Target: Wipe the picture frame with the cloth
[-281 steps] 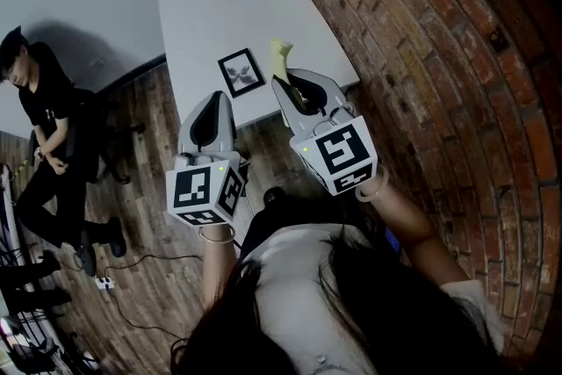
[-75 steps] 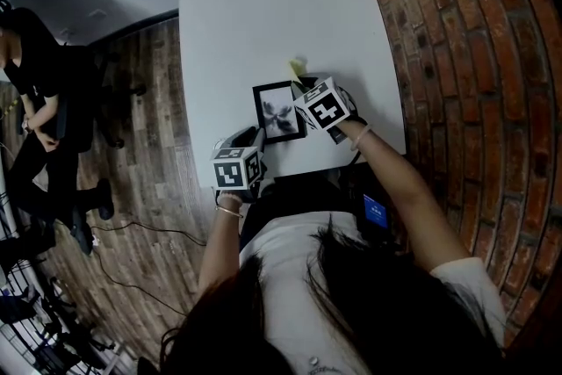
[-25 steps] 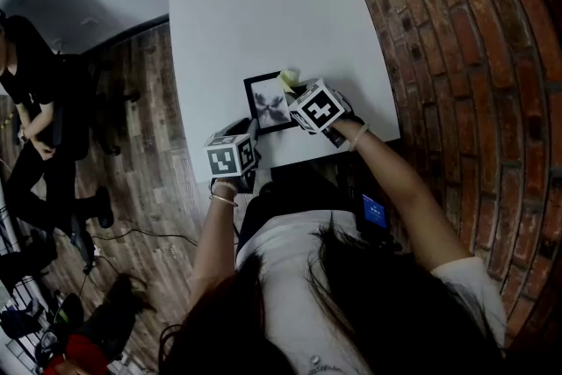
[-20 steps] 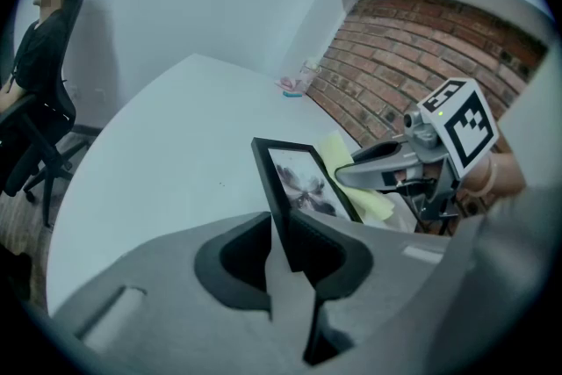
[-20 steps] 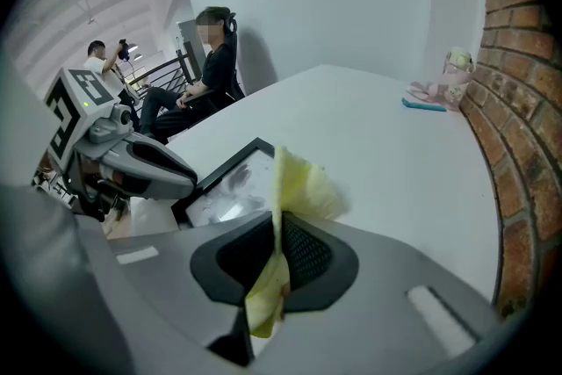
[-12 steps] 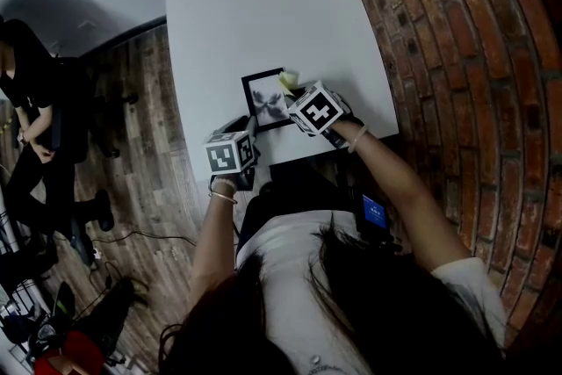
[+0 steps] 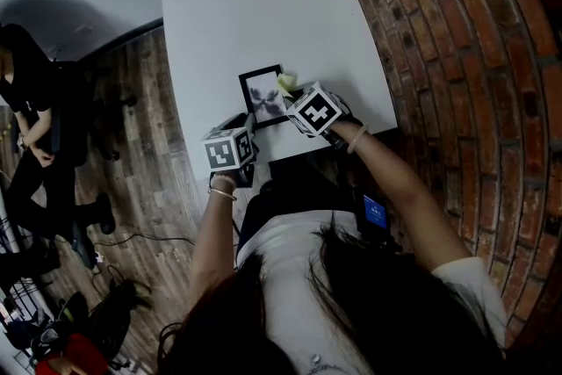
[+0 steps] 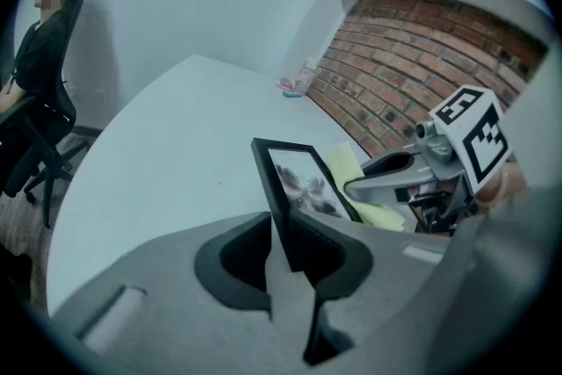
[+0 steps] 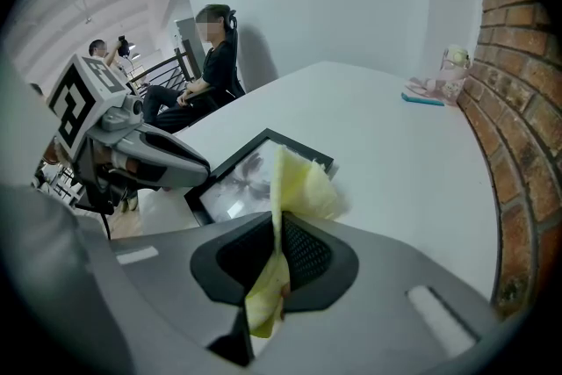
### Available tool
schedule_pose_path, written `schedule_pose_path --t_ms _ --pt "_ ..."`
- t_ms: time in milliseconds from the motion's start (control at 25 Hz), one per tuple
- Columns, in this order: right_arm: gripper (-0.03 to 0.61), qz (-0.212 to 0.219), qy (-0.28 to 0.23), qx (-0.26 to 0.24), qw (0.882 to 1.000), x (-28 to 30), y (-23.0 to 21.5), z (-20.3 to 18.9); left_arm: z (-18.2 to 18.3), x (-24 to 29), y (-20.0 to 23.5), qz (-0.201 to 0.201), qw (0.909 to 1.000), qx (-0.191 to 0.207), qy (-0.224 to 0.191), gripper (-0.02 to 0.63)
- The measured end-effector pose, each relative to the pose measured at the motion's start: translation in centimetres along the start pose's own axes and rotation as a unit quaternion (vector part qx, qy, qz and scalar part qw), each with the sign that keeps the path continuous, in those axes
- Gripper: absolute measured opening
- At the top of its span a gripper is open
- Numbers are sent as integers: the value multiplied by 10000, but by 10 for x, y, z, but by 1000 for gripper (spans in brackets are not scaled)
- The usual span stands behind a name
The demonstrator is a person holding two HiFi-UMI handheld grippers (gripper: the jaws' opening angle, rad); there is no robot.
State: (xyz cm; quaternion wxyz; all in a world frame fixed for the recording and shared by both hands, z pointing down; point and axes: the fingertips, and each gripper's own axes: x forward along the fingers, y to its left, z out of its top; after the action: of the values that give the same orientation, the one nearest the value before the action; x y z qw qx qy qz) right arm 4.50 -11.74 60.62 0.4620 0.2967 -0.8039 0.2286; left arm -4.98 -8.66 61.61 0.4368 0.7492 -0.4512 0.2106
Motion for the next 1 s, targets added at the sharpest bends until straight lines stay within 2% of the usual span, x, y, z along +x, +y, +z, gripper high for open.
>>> schedule_pose_path --t_ms 400,560,680,1000 --pt "32 -5 41 6 10000 -2 7 -10 5 -1 0 14 9997 230 -79 67" --pt "31 -32 26 -6 10000 -3 8 -11 3 0 -1 -14 9999 142 -53 67" --pt "32 -30 71 -8 10000 -2 11 -15 7 -1 -2 -44 9996 271 -111 67" --pt "31 -58 93 25 9999 -7 15 -19 8 0 -3 -60 9995 293 -134 67"
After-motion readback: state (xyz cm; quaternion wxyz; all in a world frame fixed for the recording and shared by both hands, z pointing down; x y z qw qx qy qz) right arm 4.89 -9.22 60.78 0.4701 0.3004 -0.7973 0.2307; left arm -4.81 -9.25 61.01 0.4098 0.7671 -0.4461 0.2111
